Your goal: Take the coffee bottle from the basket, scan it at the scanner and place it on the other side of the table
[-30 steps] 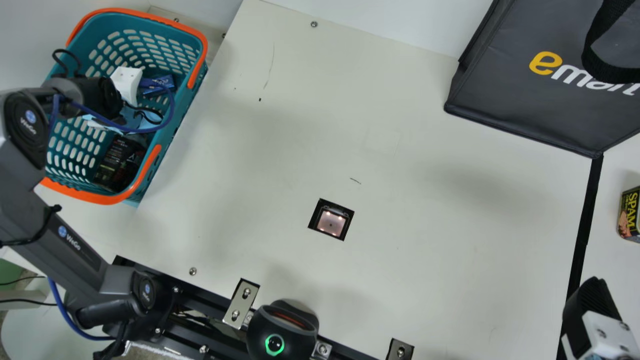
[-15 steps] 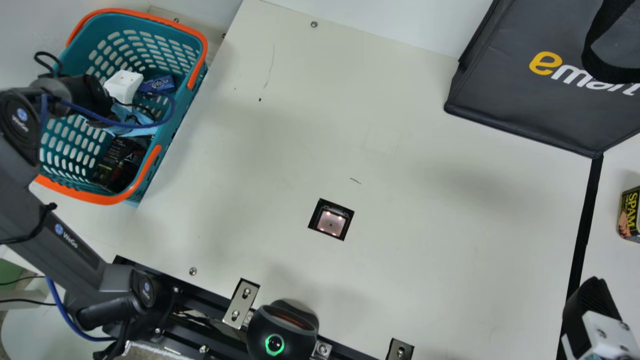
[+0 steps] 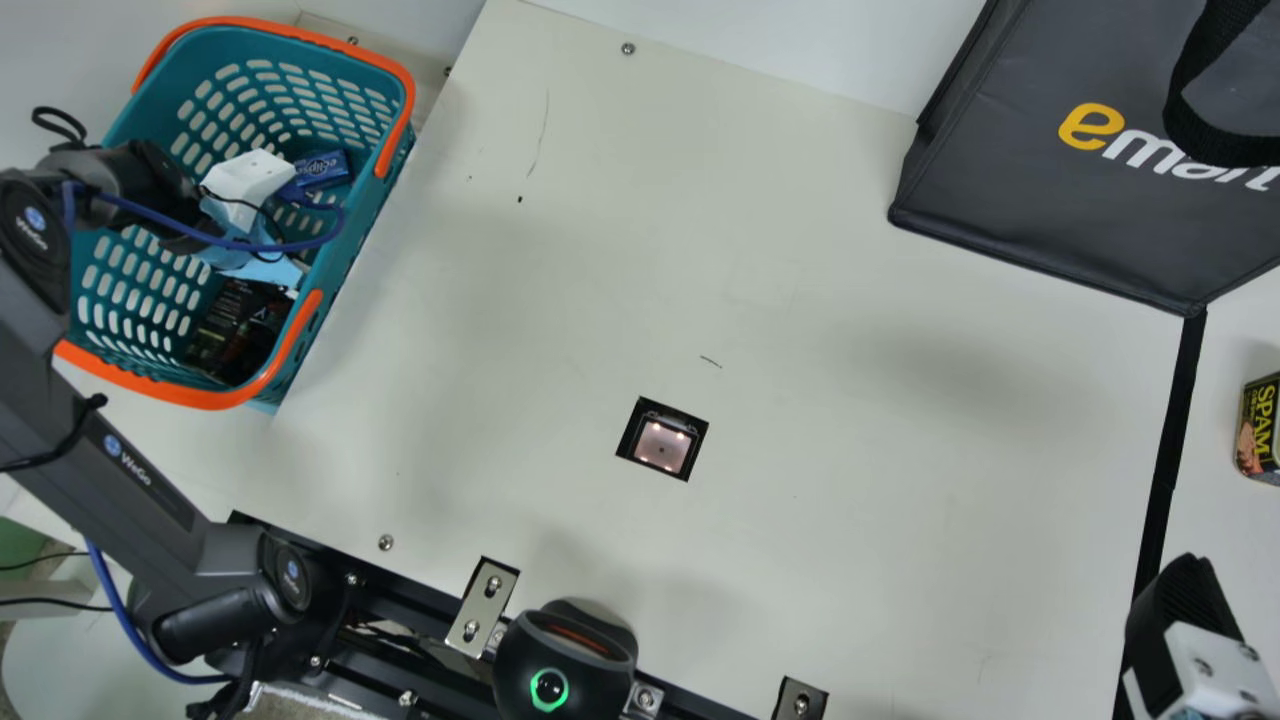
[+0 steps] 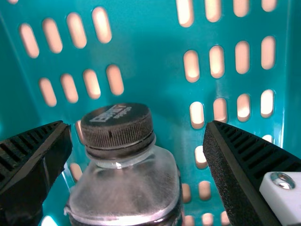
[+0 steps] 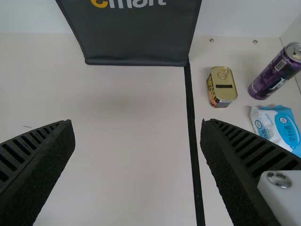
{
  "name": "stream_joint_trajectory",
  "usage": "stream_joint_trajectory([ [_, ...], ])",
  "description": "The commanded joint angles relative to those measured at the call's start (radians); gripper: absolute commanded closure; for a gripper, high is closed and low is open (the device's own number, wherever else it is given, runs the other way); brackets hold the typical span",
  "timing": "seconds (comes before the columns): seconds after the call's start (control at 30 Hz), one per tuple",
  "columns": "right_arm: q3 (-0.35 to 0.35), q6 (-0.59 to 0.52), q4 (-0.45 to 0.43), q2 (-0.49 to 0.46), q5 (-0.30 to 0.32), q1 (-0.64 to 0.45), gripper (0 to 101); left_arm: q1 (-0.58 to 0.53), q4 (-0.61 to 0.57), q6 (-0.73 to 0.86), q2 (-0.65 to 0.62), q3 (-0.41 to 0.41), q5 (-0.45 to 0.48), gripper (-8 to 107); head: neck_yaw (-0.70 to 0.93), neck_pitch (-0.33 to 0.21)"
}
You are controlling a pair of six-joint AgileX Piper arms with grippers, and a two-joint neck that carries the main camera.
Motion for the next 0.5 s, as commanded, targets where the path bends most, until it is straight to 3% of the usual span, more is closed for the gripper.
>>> stream_joint_trajectory([
  [0.0,0.0,0.0,0.0,0.0,0.0,0.0,6,0.002,-0.007,0.039,0.005,-0.007,0.003,9,0.002,-0.029],
  [0.3,0.0,0.0,0.0,0.0,0.0,0.0,6,0.0,-0.024,0.043,0.021,-0.038,0.037,9,0.002,-0.029],
  [0.47,0.0,0.0,0.0,0.0,0.0,0.0,6,-0.002,-0.029,0.026,0.026,-0.05,0.05,42,0.002,-0.029],
])
